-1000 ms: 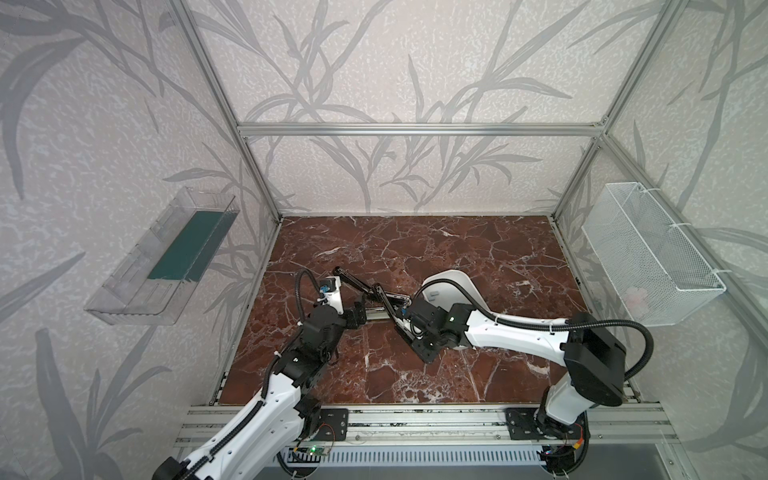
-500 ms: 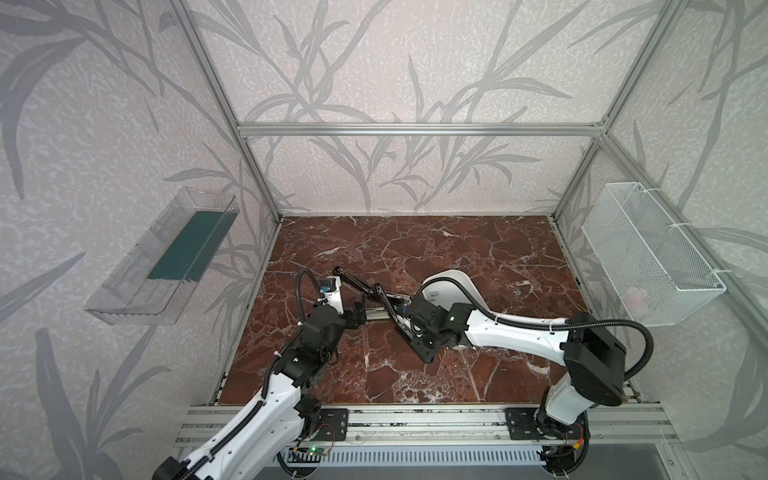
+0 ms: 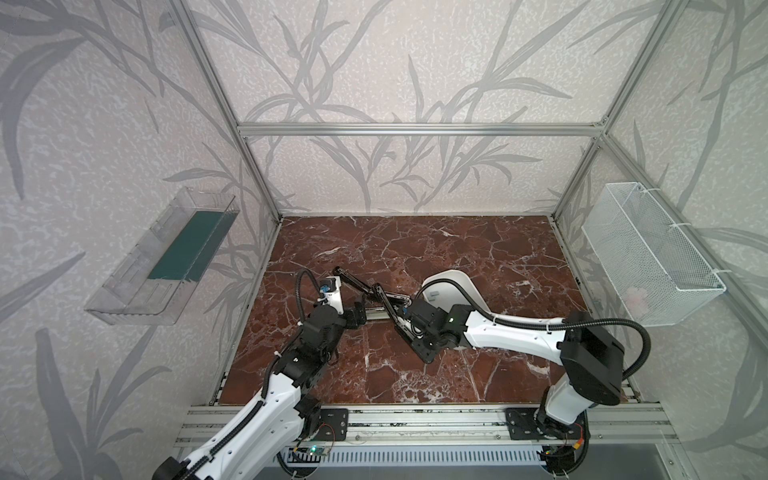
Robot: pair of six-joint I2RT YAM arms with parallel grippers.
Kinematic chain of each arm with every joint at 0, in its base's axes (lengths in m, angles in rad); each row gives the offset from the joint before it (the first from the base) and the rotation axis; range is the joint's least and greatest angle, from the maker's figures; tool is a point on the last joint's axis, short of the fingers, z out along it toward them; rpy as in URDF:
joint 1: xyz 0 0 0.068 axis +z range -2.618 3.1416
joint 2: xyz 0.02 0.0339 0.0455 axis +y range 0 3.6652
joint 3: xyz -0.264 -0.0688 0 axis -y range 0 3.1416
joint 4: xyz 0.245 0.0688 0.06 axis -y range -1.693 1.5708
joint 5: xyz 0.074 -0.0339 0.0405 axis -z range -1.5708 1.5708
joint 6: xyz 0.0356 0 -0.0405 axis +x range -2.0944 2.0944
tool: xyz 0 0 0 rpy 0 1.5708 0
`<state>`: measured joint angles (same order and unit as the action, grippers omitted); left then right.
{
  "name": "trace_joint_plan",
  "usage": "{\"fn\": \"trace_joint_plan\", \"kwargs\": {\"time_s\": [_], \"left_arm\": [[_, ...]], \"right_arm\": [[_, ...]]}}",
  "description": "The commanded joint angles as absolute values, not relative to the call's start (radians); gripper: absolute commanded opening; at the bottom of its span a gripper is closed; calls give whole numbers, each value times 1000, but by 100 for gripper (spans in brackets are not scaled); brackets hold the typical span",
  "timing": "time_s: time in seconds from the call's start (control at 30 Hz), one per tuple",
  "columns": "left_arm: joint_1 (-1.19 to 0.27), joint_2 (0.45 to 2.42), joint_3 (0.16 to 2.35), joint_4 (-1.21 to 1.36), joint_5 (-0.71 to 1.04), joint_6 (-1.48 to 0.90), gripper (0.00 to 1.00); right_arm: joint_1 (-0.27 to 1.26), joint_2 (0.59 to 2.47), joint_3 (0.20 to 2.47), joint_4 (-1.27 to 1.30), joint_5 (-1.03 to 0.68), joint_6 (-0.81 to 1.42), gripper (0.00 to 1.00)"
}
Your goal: Load the staples into the stapler
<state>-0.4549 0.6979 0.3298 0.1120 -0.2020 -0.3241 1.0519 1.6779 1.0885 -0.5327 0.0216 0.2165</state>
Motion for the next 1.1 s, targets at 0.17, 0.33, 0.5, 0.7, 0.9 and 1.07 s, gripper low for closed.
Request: {"fn": "trace_joint_plan", "kwargs": {"time_s": [0.17,0.33,0.5,0.7,0.9,1.07], "left_arm": [[-449,694,327,117,-218,-325,86],[-449,694,327,117,-219,-325,86],[-449,693,326,117,-218,-325,86],[-449,693,326,117,-222,-326,86],[-449,695,324,120,-221,-326,86],[-449,693,324,119,-220,-327,86]], "right_arm": [[1055,1694,1067,-525,38,224,4],[1054,1697,1065,-526,41,225,4],[1054,1695,1066,-526,44,225,3],[1054,1666,1074,-537,43,222,3],[1054,1655,1066,-540,60,229,3],[1054,1660,1064,-534,52,230,3]]}}
